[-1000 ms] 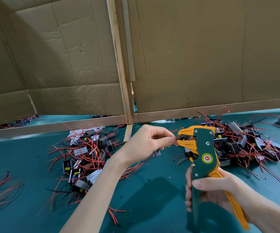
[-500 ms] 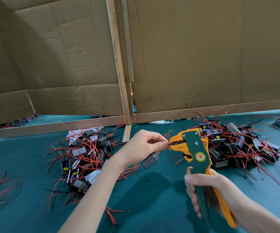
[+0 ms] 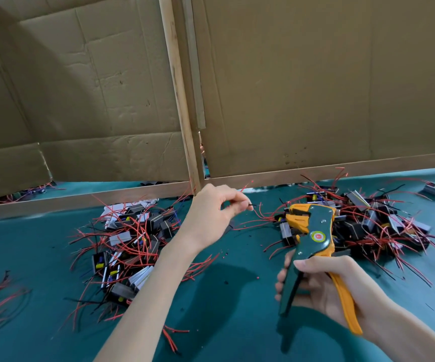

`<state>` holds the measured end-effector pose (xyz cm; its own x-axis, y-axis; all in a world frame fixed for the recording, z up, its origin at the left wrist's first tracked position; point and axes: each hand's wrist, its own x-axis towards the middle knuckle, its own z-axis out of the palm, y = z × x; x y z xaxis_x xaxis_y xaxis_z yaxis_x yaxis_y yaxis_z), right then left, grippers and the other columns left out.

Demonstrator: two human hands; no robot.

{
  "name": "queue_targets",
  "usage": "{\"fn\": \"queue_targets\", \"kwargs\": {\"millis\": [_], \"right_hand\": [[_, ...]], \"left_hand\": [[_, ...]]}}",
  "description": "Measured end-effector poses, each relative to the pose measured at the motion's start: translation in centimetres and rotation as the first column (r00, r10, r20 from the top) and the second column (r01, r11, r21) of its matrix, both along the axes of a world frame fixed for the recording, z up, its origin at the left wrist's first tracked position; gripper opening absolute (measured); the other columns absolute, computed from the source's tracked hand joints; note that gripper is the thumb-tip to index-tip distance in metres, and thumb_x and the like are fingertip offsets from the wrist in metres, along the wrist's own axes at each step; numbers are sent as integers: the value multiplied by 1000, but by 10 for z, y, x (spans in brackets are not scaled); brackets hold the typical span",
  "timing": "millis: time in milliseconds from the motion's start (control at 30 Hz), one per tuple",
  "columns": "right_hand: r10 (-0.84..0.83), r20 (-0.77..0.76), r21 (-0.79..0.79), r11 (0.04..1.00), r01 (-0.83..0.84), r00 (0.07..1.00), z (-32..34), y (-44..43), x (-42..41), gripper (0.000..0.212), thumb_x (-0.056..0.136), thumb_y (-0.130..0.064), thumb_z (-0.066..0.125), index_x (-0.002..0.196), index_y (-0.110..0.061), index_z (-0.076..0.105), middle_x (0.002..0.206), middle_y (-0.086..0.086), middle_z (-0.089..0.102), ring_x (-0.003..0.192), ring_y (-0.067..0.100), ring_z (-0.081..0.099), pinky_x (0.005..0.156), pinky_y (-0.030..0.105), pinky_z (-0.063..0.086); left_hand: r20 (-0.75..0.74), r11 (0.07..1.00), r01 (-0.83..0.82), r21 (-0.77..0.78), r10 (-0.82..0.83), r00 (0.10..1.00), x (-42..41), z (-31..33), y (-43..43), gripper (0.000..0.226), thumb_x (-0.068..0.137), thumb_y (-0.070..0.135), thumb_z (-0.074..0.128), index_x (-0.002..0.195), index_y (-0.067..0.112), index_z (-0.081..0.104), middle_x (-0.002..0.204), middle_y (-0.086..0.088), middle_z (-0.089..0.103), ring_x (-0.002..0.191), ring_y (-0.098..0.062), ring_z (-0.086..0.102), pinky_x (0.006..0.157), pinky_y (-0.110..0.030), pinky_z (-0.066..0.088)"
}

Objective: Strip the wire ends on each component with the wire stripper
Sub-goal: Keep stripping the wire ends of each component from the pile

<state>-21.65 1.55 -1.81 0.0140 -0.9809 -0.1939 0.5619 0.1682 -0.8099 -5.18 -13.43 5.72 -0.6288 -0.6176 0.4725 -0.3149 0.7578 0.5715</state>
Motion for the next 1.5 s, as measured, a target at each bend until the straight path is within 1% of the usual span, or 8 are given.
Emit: {"fn": "queue_targets", "kwargs": {"millis": [200, 367, 500, 633, 800, 1100, 1333, 1500], "right_hand": [[0, 24, 158, 987, -4, 1000, -5, -2, -2, 28, 50, -4, 76, 77, 4, 71, 83, 28, 64, 76, 42, 68, 69, 51, 57], [5, 21, 191, 982, -9, 1000, -5, -3, -3, 22, 53, -3, 71, 73, 5, 71, 81, 29, 64, 72, 42, 68, 66, 50, 58], [-14, 25, 198, 980, 9, 1000, -6, -5, -7, 21, 53, -3, 69, 72, 5, 70, 80, 29, 64, 71, 42, 68, 65, 51, 57], [-15, 8, 195, 981, 13, 1000, -8, -5, -7, 25, 53, -4, 73, 75, 5, 70, 84, 29, 64, 74, 42, 68, 69, 51, 57], [-5, -33, 190, 982, 11, 999, -7, -4, -3, 23, 53, -4, 73, 75, 3, 70, 83, 28, 63, 74, 41, 68, 70, 51, 57], [-105, -35, 197, 974, 110, 994, 1, 0, -1, 22, 59, -4, 64, 78, 7, 65, 81, 30, 63, 68, 41, 67, 62, 51, 58], [-123, -31, 182, 975, 126, 992, 2, 0, -2, 18, 64, -4, 63, 77, 8, 66, 82, 30, 63, 69, 41, 67, 63, 51, 59], [-126, -28, 178, 976, 129, 992, -2, -2, -3, 20, 57, -6, 68, 73, 6, 69, 83, 30, 64, 72, 42, 68, 67, 52, 58]], "left_hand": [[-184, 985, 55, -162, -85, 979, -79, 21, 24, 16, 90, 4, 61, 97, 5, 75, 96, -7, 71, 85, -14, 62, 82, -23, 45], [264, 956, 286, 63, -292, 919, -126, 17, 49, 53, 96, -10, 37, 138, 20, 51, 157, -17, 23, 140, -31, 32, 112, -35, 27], [210, 944, 313, 104, -328, 921, -91, 15, 52, 47, 97, -5, 40, 134, 18, 56, 152, -15, 33, 137, -25, 39, 106, -27, 31], [429, 985, 109, 137, -158, 889, -23, 19, 19, 38, 94, -2, 46, 124, 15, 63, 126, -5, 62, 101, -10, 59, 82, -8, 36], [892, 947, -320, -38, 176, 416, 44, 1, -30, 37, 92, 10, 59, 128, 11, 59, 129, -6, 59, 115, -22, 57, 94, -28, 44], [879, 889, -444, -114, 298, 371, 57, -32, -51, 48, 80, 4, 70, 126, 16, 61, 132, -8, 53, 108, -28, 61, 92, -38, 52], [614, 926, -378, 3, 296, 731, 53, -12, -48, 55, 79, 9, 70, 132, 13, 55, 137, -9, 52, 121, -24, 52, 98, -34, 45], [250, 953, -292, 86, 263, 932, 49, 5, -39, 39, 76, 20, 71, 113, 13, 66, 109, -5, 63, 97, -18, 57, 85, -27, 41]]}}
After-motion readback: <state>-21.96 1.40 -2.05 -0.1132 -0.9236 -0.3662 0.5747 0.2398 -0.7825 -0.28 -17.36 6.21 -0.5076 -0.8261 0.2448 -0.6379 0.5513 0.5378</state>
